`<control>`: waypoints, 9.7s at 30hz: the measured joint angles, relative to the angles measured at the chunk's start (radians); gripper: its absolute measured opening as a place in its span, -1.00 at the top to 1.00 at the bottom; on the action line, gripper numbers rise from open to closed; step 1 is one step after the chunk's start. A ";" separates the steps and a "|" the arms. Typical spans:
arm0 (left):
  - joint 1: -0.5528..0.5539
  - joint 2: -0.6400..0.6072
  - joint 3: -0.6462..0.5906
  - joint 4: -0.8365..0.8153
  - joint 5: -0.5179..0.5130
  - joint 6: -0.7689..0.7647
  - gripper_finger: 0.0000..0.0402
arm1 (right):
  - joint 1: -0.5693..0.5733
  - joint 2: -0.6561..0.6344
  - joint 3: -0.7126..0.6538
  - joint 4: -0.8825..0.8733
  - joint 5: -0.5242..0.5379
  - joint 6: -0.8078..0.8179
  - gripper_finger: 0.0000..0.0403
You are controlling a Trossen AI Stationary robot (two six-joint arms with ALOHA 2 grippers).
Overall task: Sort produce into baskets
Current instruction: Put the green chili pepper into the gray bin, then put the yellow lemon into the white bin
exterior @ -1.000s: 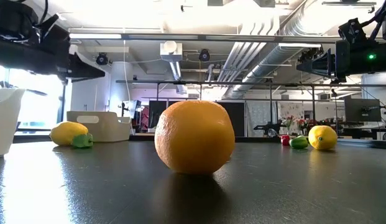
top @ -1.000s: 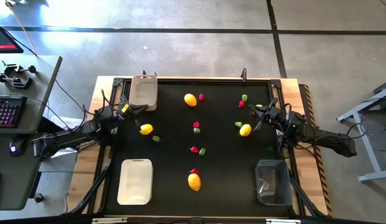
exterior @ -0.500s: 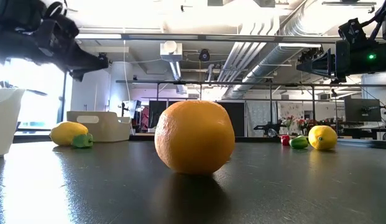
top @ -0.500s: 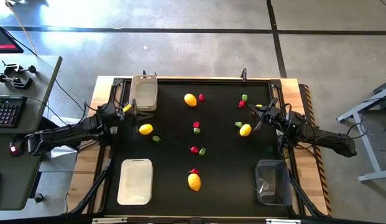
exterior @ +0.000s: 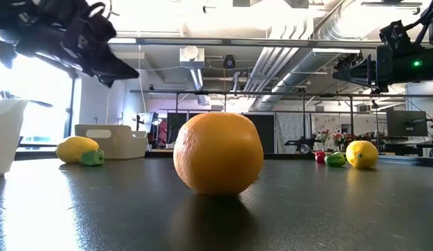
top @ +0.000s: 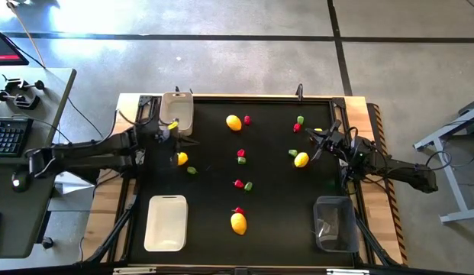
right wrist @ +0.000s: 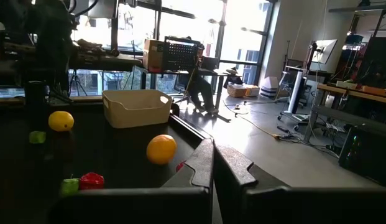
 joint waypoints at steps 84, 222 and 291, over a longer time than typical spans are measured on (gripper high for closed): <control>-0.226 1.130 0.497 0.204 -0.223 0.034 0.35 | 0.000 0.000 0.000 0.000 0.000 0.000 1.00; 0.207 0.579 0.316 -0.063 -0.607 -0.073 0.56 | 0.000 -0.001 0.000 0.000 0.000 0.000 1.00; -0.233 0.581 -0.139 0.780 -0.400 0.027 0.77 | 0.000 0.152 0.046 -0.114 0.166 0.468 -0.43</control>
